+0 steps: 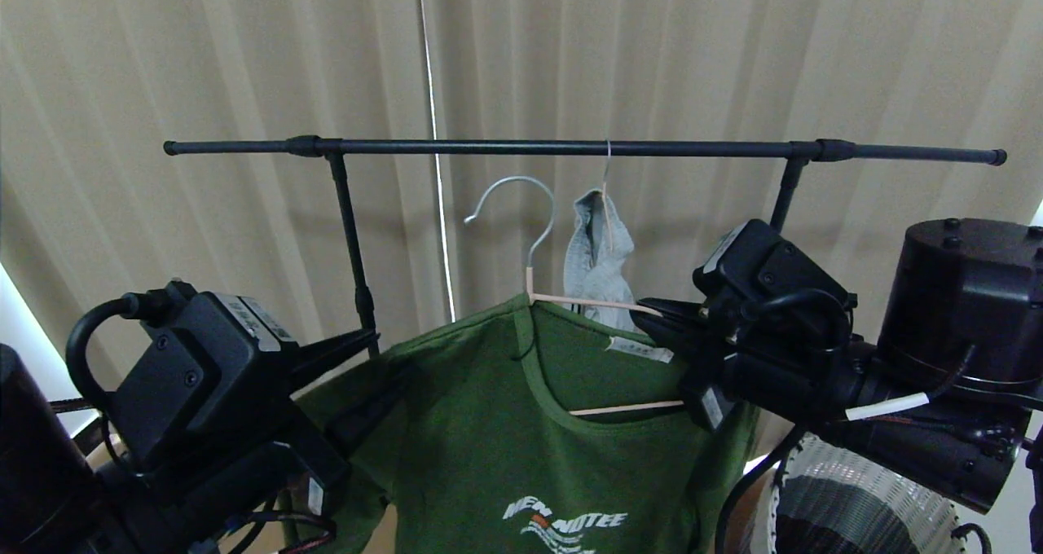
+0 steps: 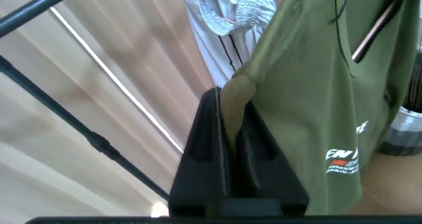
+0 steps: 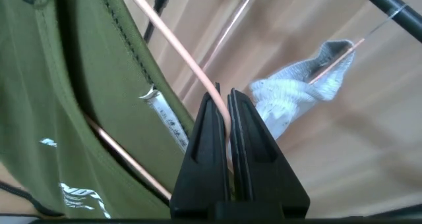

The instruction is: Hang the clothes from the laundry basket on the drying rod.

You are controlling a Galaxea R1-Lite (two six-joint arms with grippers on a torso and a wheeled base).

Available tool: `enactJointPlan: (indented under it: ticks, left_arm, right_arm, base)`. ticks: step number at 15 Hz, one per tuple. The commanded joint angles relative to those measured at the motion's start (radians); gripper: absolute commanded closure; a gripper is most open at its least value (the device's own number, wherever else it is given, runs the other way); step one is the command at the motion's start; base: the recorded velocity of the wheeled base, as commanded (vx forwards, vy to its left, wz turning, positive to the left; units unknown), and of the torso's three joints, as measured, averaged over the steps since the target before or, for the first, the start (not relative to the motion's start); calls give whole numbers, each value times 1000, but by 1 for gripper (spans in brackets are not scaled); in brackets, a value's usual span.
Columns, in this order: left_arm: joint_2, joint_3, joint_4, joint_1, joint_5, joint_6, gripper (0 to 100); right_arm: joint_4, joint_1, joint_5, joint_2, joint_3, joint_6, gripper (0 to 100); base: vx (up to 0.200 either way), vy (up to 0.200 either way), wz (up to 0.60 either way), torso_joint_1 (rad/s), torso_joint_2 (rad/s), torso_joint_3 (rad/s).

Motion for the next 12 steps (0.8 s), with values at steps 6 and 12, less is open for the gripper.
enactJointPlan:
  ticks: [6,12]
  left_arm:
    - [-76,48,0,-2,-37,-44,0]
    - [-70,86,1,1,-37,-90,0]
  right_arm:
    - [-3,-59,3,-133,94,-90,100]
    - [-2,-125,4,-322,161,-210,100]
  base:
    - [0,0,0,0,0,0]
    - [0,0,0,0,0,0]
